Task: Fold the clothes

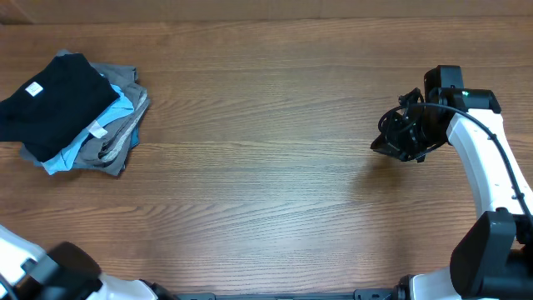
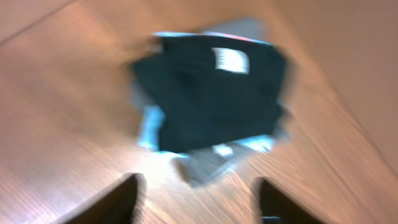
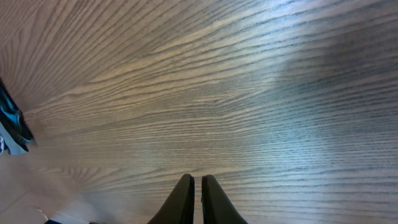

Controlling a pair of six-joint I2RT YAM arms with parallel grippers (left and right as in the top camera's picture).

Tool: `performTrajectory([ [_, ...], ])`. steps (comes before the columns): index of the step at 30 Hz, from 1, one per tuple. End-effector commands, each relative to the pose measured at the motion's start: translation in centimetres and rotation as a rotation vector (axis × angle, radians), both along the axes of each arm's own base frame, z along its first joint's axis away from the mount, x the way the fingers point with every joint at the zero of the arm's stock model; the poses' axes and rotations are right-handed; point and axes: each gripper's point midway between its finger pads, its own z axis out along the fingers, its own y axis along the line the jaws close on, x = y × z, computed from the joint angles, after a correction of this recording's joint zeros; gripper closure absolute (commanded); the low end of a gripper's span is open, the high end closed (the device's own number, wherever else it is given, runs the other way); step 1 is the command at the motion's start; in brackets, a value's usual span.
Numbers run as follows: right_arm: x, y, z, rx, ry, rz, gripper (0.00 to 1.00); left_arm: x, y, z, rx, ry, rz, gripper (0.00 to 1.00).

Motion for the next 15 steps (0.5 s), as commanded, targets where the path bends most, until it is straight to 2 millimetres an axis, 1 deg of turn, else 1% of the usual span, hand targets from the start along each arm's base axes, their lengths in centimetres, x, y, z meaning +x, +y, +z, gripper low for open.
performTrajectory([
  [1, 0.3, 0.0, 1.5, -0.008, -0.062, 0.017, 0.91, 1.8, -7.2, 4.2, 0.025, -0.152, -0.306, 0.74],
  [2, 0.3, 0.3, 2.1, 0.001, -0.091, 0.038, 0.91, 1.8, -8.6, 4.7, 0.040, -0.158, -0.345, 0.82],
  [3, 0.2, 0.4, 3.0, 0.005, -0.125, 0.052, 0.90, 1.7, -10.4, 5.4, 0.059, -0.168, -0.395, 0.88],
  [4, 0.1, 0.5, 3.9, 0.008, -0.160, 0.065, 0.90, 1.6, -12.1, 6.1, 0.076, -0.177, -0.443, 0.90],
  [6, 0.1, 0.8, 6.3, 0.013, -0.250, 0.090, 0.90, 1.0, -15.7, 7.3, 0.119, -0.197, -0.553, 0.91],
  [8, -0.2, 1.0, 9.4, 0.010, -0.357, 0.099, 0.90, -0.2, -19.0, 8.1, 0.159, -0.202, -0.647, 0.87],
  [9, -0.3, 1.1, 11.1, 0.008, -0.418, 0.110, 0.90, -1.0, -20.6, 8.4, 0.184, -0.195, -0.686, 0.83],
  [10, -0.6, 1.3, 12.8, 0.007, -0.477, 0.118, 0.90, -1.8, -21.8, 8.6, 0.208, -0.183, -0.712, 0.78],
  [11, -1.0, 1.4, 14.8, 0.005, -0.544, 0.121, 0.90, -2.6, -22.8, 8.7, 0.235, -0.169, -0.735, 0.69],
  [12, -1.4, 1.5, 16.5, 0.002, -0.603, 0.124, 0.86, -3.4, -23.7, 8.8, 0.257, -0.159, -0.758, 0.60],
  [13, -1.8, 1.6, 18.1, 0.002, -0.660, 0.128, 0.79, -4.2, -24.5, 8.8, 0.269, -0.147, -0.773, 0.50],
  [14, -2.3, 1.8, 19.6, 0.003, -0.718, 0.134, 0.71, -5.1, -25.1, 8.7, 0.272, -0.130, -0.776, 0.41],
  [15, -2.8, 1.9, 20.9, 0.001, -0.769, 0.138, 0.64, -5.9, -25.5, 8.5, 0.271, -0.109, -0.770, 0.27],
])
